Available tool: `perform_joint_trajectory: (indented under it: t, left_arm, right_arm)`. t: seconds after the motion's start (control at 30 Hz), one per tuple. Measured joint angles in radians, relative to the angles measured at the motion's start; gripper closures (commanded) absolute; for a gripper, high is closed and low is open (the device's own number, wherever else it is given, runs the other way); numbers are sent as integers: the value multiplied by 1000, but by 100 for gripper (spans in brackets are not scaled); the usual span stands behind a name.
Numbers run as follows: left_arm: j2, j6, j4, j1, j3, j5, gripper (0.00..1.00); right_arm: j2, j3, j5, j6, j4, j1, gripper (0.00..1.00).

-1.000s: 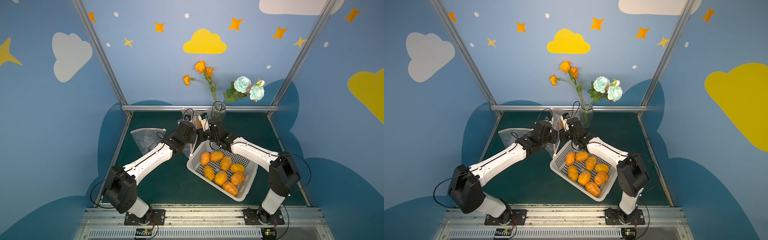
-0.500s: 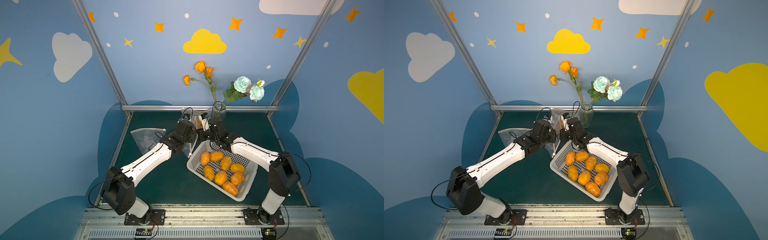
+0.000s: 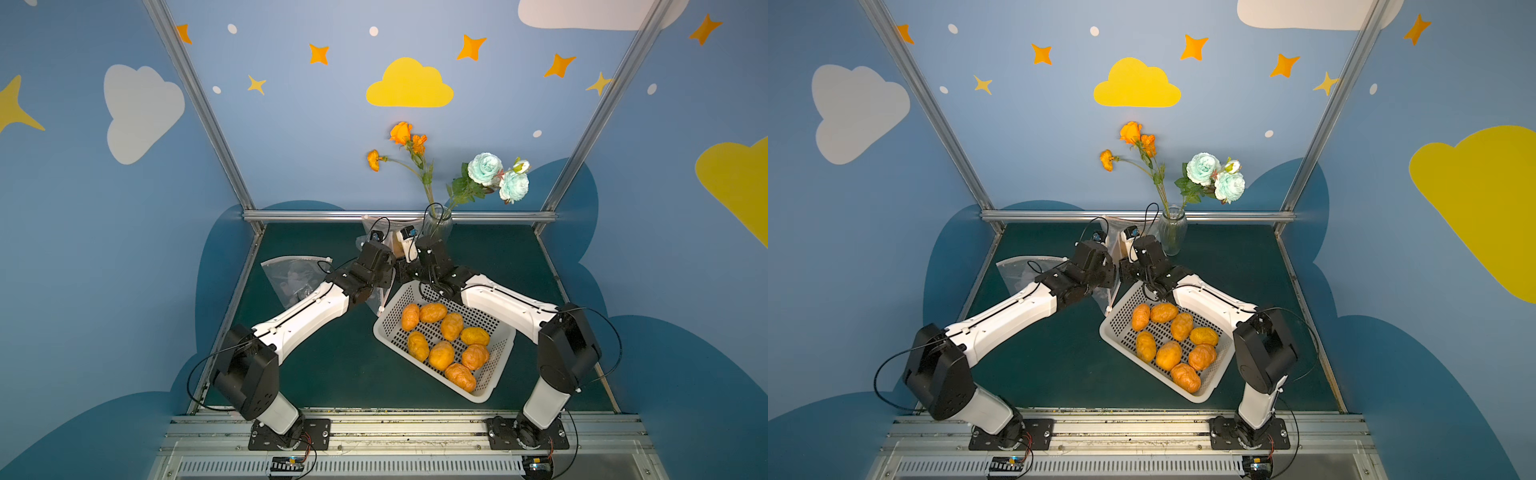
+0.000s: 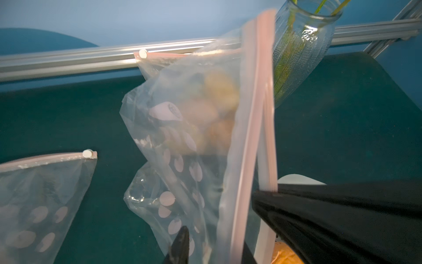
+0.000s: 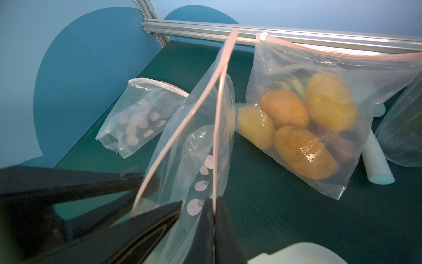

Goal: Put the potatoes into a zipper bag and zip it
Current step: Open the zipper of the food storage bag.

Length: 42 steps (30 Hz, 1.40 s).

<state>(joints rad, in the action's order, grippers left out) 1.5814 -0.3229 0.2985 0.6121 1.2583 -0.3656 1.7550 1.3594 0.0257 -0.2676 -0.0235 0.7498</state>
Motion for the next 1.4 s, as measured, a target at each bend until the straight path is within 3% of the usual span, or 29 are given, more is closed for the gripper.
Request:
perform_joint_trajectory:
  t: [0.13, 0.33, 0.6, 0.9, 1.03, 1.13, 1.4]
  left_arm:
    - [10, -10, 36, 0, 14, -19, 97]
    - [-27, -41, 114, -4, 35, -90, 97]
    - [-210, -84, 152, -31, -32, -119, 97]
    - [-219, -106, 178, -43, -64, -90, 97]
    - [-215, -112, 179, -47, -64, -74, 97]
    - [-215, -116, 172, -53, -64, -52, 97]
    - [-217, -130, 123, -55, -65, 22, 97]
  right_arm:
    - [0, 0, -11, 8, -1, 0, 100]
    - [0, -2, -55, 50, -5, 1, 100]
    - [0, -34, -135, 85, -3, 3, 100]
    - [0, -34, -207, 105, -8, 21, 100]
    - [-4, -39, -190, 104, -22, 18, 59]
    - [-16, -67, -112, 109, -16, 11, 40]
    - [4, -53, 62, 70, -8, 8, 26]
